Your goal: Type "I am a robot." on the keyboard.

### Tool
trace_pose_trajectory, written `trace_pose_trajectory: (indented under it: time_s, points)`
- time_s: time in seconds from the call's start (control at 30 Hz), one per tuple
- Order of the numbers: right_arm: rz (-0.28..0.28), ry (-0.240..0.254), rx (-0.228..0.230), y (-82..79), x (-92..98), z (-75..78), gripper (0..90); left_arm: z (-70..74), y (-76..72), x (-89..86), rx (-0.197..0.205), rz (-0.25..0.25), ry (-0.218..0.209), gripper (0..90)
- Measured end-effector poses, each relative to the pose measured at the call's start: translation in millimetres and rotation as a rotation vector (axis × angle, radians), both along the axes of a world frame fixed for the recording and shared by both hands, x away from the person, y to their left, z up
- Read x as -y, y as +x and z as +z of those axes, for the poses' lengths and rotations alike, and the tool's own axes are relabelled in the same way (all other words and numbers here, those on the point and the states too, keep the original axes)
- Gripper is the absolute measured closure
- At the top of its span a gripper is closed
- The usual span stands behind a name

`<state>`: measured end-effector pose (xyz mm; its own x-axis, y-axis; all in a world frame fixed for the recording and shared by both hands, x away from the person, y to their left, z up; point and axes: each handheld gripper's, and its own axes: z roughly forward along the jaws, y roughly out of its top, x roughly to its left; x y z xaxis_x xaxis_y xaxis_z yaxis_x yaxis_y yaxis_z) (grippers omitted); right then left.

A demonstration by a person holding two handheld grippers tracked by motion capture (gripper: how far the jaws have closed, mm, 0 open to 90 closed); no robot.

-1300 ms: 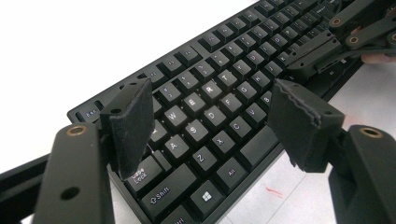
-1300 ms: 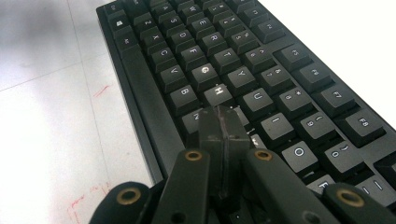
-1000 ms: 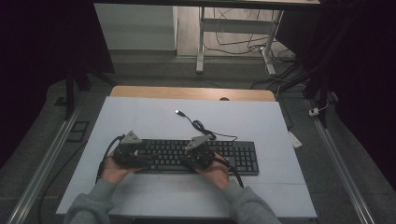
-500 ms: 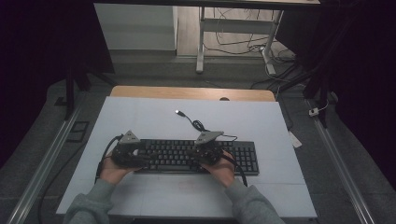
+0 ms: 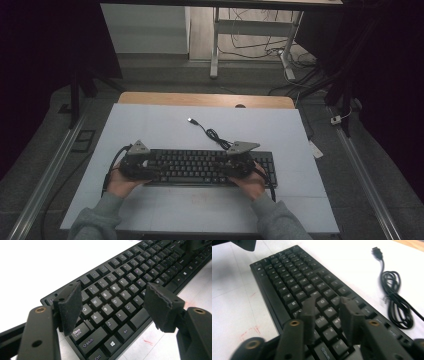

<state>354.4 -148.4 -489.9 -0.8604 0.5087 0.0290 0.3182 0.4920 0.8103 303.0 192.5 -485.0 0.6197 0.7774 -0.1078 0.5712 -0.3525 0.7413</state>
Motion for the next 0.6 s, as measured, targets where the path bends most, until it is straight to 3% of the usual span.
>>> trace_pose_trajectory:
  time_s: [0.2,0.6]
  points:
    - [-0.017,-0.002,0.024,-7.6,15.8,-0.1,54.1,0.5,-0.7,-1.4,0.001,0.003,-0.003,30.9]
    - [-0.073,0.006,0.03,-14.9,54.8,-3.0,51.8,-0.1,-1.0,-1.9,0.0,0.007,0.0,30.8]
